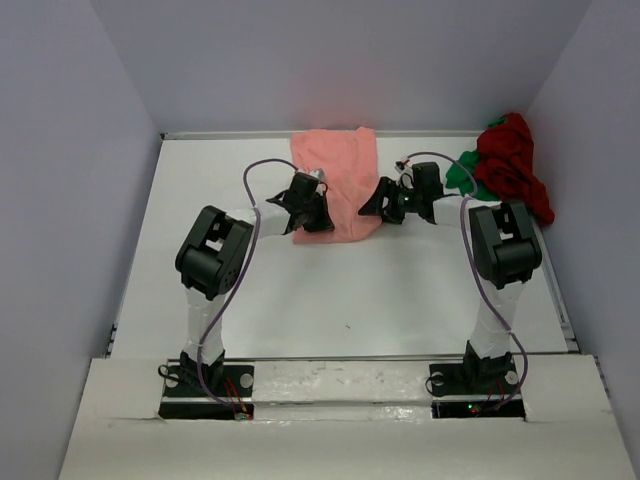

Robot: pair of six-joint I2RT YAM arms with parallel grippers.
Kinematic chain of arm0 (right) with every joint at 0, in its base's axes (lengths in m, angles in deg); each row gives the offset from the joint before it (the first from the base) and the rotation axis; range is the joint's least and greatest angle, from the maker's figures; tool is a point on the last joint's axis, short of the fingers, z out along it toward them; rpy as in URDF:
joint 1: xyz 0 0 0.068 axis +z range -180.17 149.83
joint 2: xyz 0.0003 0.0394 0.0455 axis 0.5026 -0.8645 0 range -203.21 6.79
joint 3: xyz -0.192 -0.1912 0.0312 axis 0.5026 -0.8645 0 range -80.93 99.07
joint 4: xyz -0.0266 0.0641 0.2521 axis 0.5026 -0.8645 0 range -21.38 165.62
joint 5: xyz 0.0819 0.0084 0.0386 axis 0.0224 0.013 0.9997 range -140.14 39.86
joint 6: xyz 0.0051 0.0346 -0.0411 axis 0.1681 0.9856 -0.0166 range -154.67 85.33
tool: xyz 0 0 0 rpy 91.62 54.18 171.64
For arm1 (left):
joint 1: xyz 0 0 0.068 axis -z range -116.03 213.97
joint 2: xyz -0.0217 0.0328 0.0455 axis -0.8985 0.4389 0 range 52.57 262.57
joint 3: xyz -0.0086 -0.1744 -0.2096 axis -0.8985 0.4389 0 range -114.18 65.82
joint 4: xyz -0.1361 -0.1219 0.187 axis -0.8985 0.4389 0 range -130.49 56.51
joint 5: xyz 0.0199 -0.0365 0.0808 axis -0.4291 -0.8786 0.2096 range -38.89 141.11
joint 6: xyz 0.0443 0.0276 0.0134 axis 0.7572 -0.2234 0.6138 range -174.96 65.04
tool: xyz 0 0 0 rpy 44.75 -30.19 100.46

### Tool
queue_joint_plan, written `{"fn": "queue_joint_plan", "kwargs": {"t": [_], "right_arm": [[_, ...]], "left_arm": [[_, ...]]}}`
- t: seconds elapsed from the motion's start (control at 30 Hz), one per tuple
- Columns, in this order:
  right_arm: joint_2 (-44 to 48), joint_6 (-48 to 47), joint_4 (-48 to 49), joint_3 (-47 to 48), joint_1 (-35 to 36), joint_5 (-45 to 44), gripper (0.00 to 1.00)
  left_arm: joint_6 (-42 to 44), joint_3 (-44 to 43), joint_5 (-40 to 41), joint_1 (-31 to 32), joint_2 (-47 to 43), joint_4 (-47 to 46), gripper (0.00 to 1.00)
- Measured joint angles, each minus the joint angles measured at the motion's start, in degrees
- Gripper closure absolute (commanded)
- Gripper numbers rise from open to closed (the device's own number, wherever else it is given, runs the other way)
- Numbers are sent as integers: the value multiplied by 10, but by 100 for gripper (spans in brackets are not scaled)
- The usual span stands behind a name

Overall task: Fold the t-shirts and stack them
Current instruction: Fold the tshirt

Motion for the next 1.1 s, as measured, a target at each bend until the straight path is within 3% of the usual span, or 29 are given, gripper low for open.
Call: {"fn": "queue_joint_plan", "kwargs": {"t": [0.23,0.73,1.1], "right_arm": [[-22,-2,-13,0,0,36,34],[-12,-17,-35,-27,0,99,36],[-12,27,-10,-67,-1,176,36]], "left_arm": [[7,0,1,-26,0,1,100],[22,-5,11,-50,-1,10,100],[26,-8,17,-54,-1,16,100]]}}
